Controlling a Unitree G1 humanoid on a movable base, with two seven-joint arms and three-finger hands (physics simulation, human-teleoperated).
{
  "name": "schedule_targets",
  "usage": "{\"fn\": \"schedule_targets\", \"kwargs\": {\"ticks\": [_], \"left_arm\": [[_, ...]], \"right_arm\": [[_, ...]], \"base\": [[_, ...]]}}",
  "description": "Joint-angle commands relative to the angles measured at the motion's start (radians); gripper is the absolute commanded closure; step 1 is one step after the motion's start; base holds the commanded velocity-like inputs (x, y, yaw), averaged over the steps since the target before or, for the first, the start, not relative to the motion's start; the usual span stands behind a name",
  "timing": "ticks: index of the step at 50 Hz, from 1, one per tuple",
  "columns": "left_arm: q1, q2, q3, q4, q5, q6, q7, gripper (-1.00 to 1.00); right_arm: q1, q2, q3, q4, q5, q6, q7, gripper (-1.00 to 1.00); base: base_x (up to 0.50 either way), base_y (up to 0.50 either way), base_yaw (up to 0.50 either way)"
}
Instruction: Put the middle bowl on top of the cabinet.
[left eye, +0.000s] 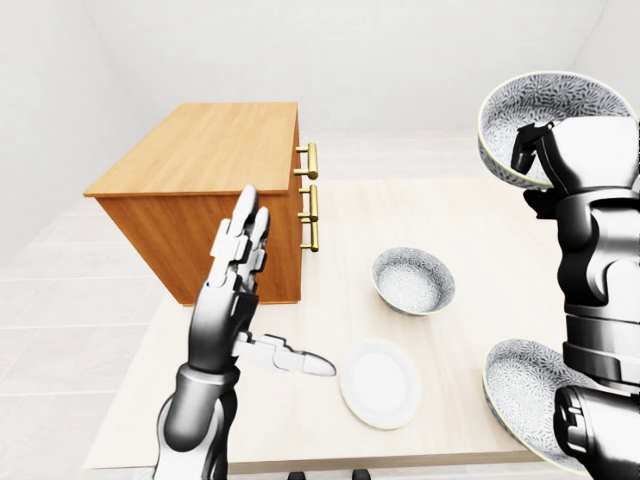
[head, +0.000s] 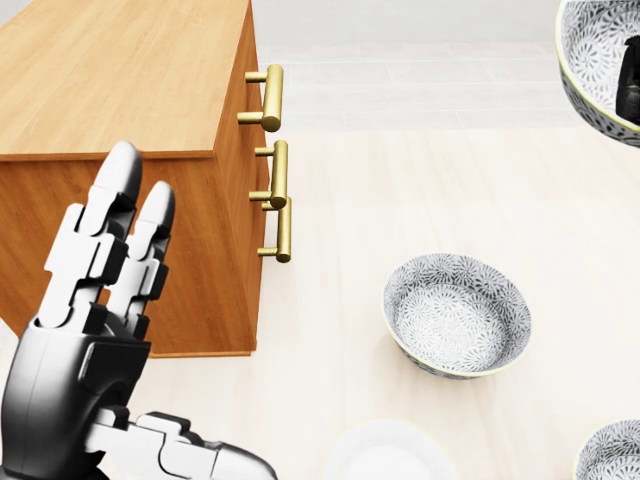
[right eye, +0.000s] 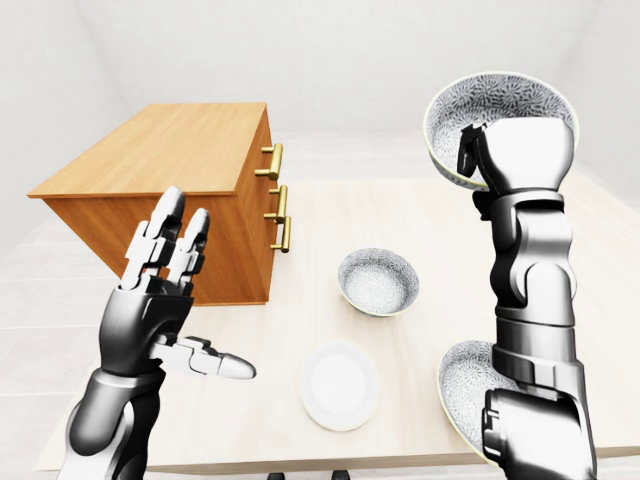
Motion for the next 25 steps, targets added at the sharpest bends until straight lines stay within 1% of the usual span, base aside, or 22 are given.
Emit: {"fn": "schedule_targets", "kwargs": {"ticks": [1, 4, 7, 8, 9, 11, 12, 13, 14, 15, 19, 21, 25], "left_arm": [[-0.003, 0.0, 0.009, 0.001, -0.004, 0.0, -0.001, -1.0], [0.005, -0.002, -0.008, -0.005, 0.005, 0.0, 0.002, -1.0], [-0.001, -0.001, 0.007, -0.004, -0.002, 0.0, 0.002, -1.0], [-0.002, -0.003, 0.009, -0.004, -0.004, 0.0, 0.004, -1.0], [0.0, -0.002, 0.003, -0.004, 0.001, 0.0, 0.004, -1.0], [0.001, -0.001, 0.0, -0.008, 0.003, 0.0, 0.004, -1.0], [-0.001, -0.002, 0.007, -0.003, -0.003, 0.0, 0.004, -1.0], [-0.001, -0.002, 0.006, -0.007, -0.002, 0.0, 0.005, -1.0], [0.002, -0.002, -0.005, -0.003, 0.004, 0.0, 0.004, -1.0], [0.002, -0.003, -0.009, 0.001, 0.007, 0.0, 0.005, -1.0], [0.006, 0.0, -0.006, -0.012, 0.0, 0.0, 0.003, -1.0], [0.001, -0.001, 0.001, -0.006, -0.004, 0.0, 0.003, -1.0], [0.002, 0.0, -0.004, -0.001, -0.002, 0.0, 0.002, -1.0]], "right_arm": [[-0.037, 0.024, 0.004, -0.046, 0.005, -0.003, 0.02, 1.0], [-0.03, 0.027, 0.007, -0.057, 0.008, -0.011, 0.018, 1.0], [-0.038, 0.027, 0.002, -0.071, 0.025, -0.012, 0.043, 1.0], [-0.047, 0.032, -0.001, -0.074, 0.032, -0.005, 0.044, 1.0], [-0.077, 0.041, -0.006, -0.058, 0.026, 0.035, 0.053, 1.0], [-0.096, 0.03, -0.003, -0.052, 0.045, 0.039, 0.074, 1.0], [-0.084, 0.026, 0.008, -0.067, 0.042, 0.031, 0.085, 1.0], [-0.083, 0.024, 0.012, -0.077, 0.036, 0.041, 0.113, 1.0], [-0.095, 0.031, 0.012, -0.085, 0.04, 0.066, 0.159, 1.0], [-0.099, 0.034, 0.012, -0.099, 0.047, 0.072, 0.177, 1.0], [-0.113, 0.045, 0.027, -0.125, 0.041, 0.083, 0.21, 1.0], [-0.125, 0.047, 0.033, -0.122, 0.035, 0.084, 0.216, 1.0], [-0.151, 0.064, 0.051, -0.11, 0.035, 0.089, 0.242, 1.0]], "base": [[0.0, 0.0, 0.0], [0.0, 0.0, 0.0], [0.0, 0.0, 0.0], [0.0, 0.0, 0.0], [0.0, 0.0, 0.0], [0.0, 0.0, 0.0], [0.0, 0.0, 0.0], [0.0, 0.0, 0.0], [0.0, 0.0, 0.0], [0.0, 0.0, 0.0], [0.0, 0.0, 0.0], [0.0, 0.0, 0.0], [0.0, 0.0, 0.0]]}}
